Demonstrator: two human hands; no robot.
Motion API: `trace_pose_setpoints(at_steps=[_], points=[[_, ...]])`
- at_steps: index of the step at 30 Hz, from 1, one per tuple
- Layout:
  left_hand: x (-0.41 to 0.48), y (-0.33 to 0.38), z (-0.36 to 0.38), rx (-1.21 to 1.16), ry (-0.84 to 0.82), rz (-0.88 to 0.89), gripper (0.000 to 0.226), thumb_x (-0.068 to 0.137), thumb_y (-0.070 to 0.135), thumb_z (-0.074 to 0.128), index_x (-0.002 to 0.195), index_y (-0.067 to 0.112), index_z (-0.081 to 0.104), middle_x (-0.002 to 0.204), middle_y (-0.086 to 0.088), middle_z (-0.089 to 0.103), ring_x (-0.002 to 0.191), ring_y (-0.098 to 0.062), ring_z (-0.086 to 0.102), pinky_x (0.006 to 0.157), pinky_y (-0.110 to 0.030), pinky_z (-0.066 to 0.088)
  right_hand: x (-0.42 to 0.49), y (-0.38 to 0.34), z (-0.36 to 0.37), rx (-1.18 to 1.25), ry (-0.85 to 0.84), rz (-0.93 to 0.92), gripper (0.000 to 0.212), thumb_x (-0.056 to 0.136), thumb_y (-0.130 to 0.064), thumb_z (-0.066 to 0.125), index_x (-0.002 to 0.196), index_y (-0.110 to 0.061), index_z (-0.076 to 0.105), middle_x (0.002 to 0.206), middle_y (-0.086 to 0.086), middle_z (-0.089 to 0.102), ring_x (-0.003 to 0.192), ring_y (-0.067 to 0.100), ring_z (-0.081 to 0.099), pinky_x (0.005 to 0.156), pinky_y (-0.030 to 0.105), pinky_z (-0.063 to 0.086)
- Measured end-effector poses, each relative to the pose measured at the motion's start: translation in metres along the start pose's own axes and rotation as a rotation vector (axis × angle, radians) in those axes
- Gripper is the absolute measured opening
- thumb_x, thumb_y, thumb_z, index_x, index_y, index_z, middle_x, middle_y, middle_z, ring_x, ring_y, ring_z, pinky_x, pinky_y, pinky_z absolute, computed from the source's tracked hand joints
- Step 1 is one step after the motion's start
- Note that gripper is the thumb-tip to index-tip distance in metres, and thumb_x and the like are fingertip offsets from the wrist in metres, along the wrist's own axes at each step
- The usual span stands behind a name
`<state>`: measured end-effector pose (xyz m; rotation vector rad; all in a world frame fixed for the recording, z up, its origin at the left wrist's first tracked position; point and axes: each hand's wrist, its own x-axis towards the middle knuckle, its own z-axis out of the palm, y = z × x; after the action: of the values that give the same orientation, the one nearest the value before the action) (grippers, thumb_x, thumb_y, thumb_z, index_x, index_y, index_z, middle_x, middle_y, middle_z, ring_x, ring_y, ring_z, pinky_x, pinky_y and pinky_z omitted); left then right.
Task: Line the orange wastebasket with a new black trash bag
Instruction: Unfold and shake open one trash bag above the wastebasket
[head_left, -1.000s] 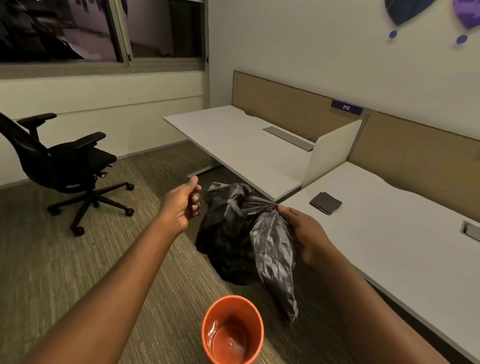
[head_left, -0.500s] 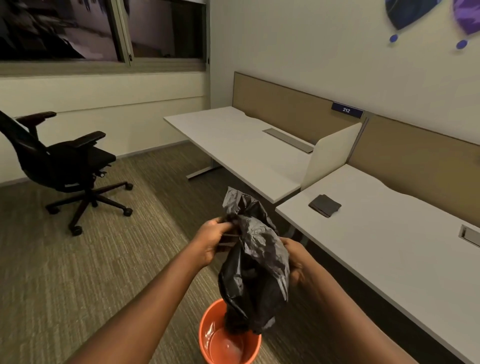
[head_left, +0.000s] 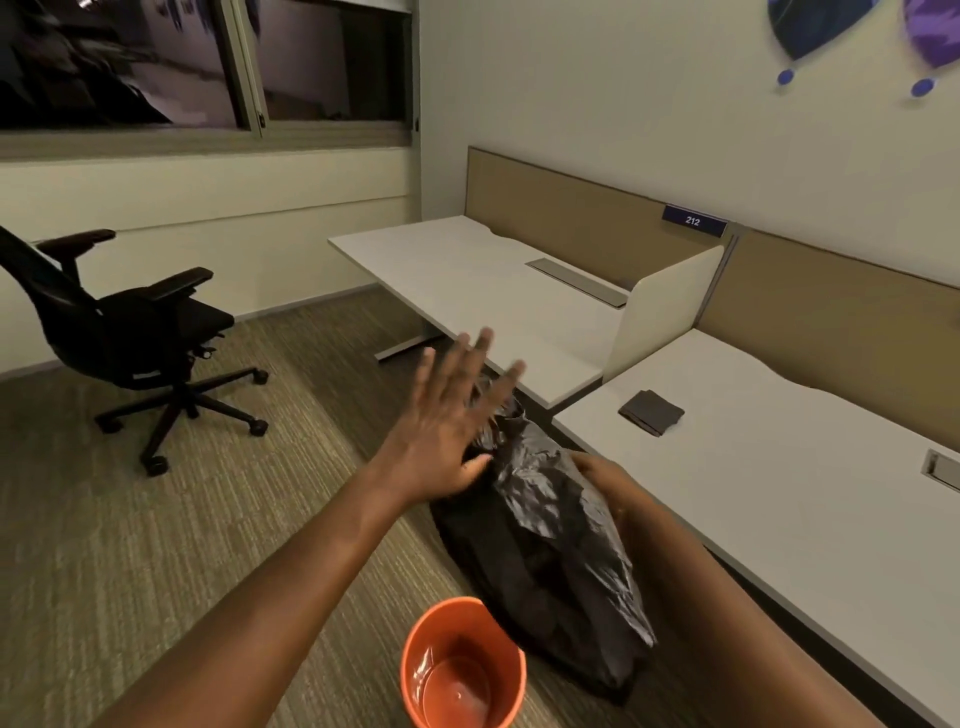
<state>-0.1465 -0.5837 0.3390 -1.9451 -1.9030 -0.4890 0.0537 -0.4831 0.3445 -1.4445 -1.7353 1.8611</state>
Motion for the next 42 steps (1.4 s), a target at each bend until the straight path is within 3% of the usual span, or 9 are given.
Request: trace_pose_setpoints(at_steps=[3,5,8,11,16,22,31,39,42], points=[[0.005,0.004,0.002,-0.121,-0.104,0.095,0.044,0.089,0.042,0.056,0.131,0.032,0.062,0.166,-0.007,0.027,0.157,-0.026,0.006,0.125,-0.057,-0.002,-0.005,-0.009,0.005,-0.039,-0.059,-0.008,0.039,0.095,-0.045,0.061,0.110,-0.011,0.073,0.091,0.005,0.080,0.069,0.008,0.075,0.059,0.017,0.057],[0.010,0.005,0.002,-0.254,-0.149,-0.011,0.020,0.092,0.031,0.057,0.103,0.023,0.072,0.128,-0.002,0.067,0.137,-0.019,0.048,0.126,-0.050,0.004,-0.009,-0.015,0.004,-0.102,-0.008,-0.036,0.065,0.082,-0.074,0.059,0.107,-0.017,0.076,0.097,0.004,0.079,0.087,0.019,0.075,0.083,0.033,0.058],[0.016,0.004,-0.003,-0.331,-0.245,-0.254,0.020,0.091,0.026,0.053,0.073,0.025,0.062,0.067,0.008,0.060,0.075,-0.017,0.061,0.102,-0.038,0.046,-0.022,-0.031,0.002,-0.306,0.115,-0.275,0.092,0.071,-0.095,0.036,0.123,-0.026,0.066,0.110,-0.001,0.071,0.097,0.015,0.066,0.095,0.044,0.054],[0.021,0.002,-0.004,-0.474,-0.236,-0.483,0.033,0.092,0.026,0.055,0.059,0.023,0.051,0.058,0.007,0.055,0.059,-0.016,0.057,0.052,-0.029,0.037,-0.039,-0.034,0.014,-0.478,0.152,-0.477,0.107,0.058,-0.104,0.038,0.142,-0.038,0.046,0.138,-0.002,0.060,0.116,0.014,0.061,0.089,0.034,0.052],[0.029,0.002,-0.015,-0.880,-0.227,-0.777,0.041,0.099,0.032,0.051,0.071,0.007,0.066,0.072,-0.013,0.069,0.069,-0.020,0.064,0.069,-0.038,0.048,-0.021,-0.006,0.025,-1.042,0.247,-0.477,0.102,0.074,-0.066,0.069,0.156,-0.034,0.018,0.145,0.004,0.051,0.124,0.025,0.054,0.100,0.045,0.050],[0.015,-0.034,-0.027,-1.236,-0.198,-1.057,0.032,0.096,0.031,0.061,0.083,0.007,0.078,0.084,-0.013,0.080,0.085,-0.032,0.075,0.092,-0.044,0.055,0.035,0.041,-0.019,-0.650,0.234,-0.076,0.014,0.094,-0.022,0.066,0.108,-0.020,0.067,0.096,0.001,0.069,0.084,0.011,0.064,0.079,0.031,0.057],[-0.002,-0.060,-0.011,-1.130,-0.304,-1.280,0.031,0.093,0.035,0.060,0.084,0.010,0.076,0.068,-0.005,0.078,0.058,-0.020,0.075,0.054,-0.024,0.056,0.042,0.015,-0.019,0.550,0.061,0.109,0.026,0.105,-0.017,0.041,0.114,-0.003,0.062,0.110,0.018,0.072,0.100,0.033,0.069,0.087,0.047,0.056],[-0.010,-0.071,-0.004,-1.011,-0.410,-1.309,0.031,0.094,0.032,0.054,0.086,0.010,0.074,0.070,-0.007,0.077,0.061,-0.022,0.073,0.054,-0.025,0.052,0.024,-0.021,-0.034,0.403,-0.095,0.146,0.024,0.087,-0.028,0.054,0.088,-0.007,0.067,0.075,0.017,0.072,0.061,0.031,0.069,0.068,0.040,0.059],[-0.009,-0.064,0.003,-0.710,-0.260,-1.018,0.021,0.096,0.030,0.048,0.106,0.020,0.063,0.102,-0.005,0.069,0.089,-0.019,0.064,0.076,-0.038,0.052,0.024,-0.025,-0.035,0.343,-0.120,0.139,0.028,0.082,-0.031,0.054,0.085,-0.007,0.067,0.074,0.015,0.071,0.060,0.030,0.066,0.068,0.036,0.056]])
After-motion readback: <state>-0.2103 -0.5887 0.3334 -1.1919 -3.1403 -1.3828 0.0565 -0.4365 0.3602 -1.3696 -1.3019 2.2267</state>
